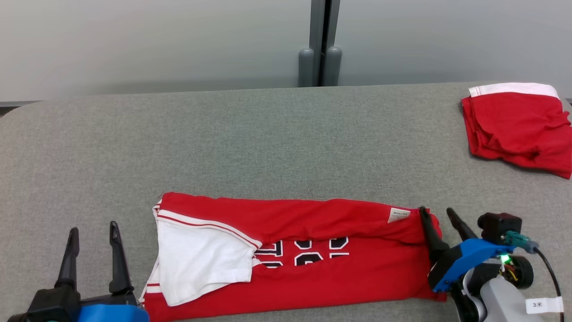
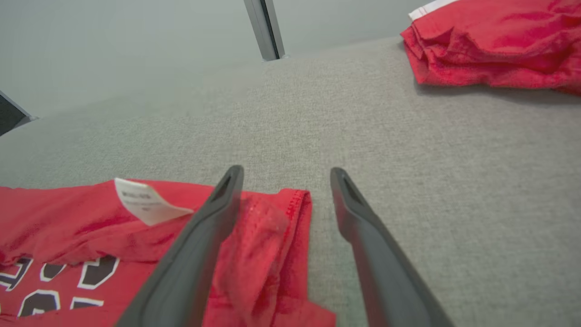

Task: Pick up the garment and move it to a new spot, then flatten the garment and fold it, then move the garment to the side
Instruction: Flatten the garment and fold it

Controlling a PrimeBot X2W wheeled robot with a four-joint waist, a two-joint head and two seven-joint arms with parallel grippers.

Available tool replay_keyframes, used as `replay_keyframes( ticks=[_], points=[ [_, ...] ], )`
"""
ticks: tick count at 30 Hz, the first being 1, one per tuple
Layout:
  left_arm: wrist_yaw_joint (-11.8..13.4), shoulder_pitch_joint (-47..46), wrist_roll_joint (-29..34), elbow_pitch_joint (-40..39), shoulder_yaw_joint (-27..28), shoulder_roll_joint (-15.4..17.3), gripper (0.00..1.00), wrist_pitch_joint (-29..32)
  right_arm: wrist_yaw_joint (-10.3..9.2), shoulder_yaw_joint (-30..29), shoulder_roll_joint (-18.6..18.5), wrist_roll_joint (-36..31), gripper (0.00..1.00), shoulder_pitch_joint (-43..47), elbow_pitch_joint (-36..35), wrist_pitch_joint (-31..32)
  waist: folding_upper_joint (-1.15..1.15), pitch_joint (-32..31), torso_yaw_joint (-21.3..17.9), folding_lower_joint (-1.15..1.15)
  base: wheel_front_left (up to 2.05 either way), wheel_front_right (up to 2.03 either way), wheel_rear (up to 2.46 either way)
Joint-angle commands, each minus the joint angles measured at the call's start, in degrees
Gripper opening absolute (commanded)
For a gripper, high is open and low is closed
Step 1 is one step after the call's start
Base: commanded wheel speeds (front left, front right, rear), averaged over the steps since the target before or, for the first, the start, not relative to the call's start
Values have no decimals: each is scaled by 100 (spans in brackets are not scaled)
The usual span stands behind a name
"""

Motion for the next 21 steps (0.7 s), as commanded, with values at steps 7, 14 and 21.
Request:
replay_keyframes(
  ticks=[7, 14, 21],
  points=[
    [-104, 16, 307, 99, 173, -138, 100, -23, 3, 52, 104, -51, 100, 20, 593, 130, -1, 20, 40, 0, 0, 0, 0],
    [-171, -66, 474, 188, 244, -200, 100, -23, 3, 338, 263, -92, 100, 42, 1073, 188, -1, 10, 29, 0, 0, 0, 0],
    [-145, 2, 667, 183, 247, -227, 100, -23, 6, 601, 394, 178, 0, -24, 1207, -57, -1, -37, 17, 0, 0, 0, 0]
  ],
)
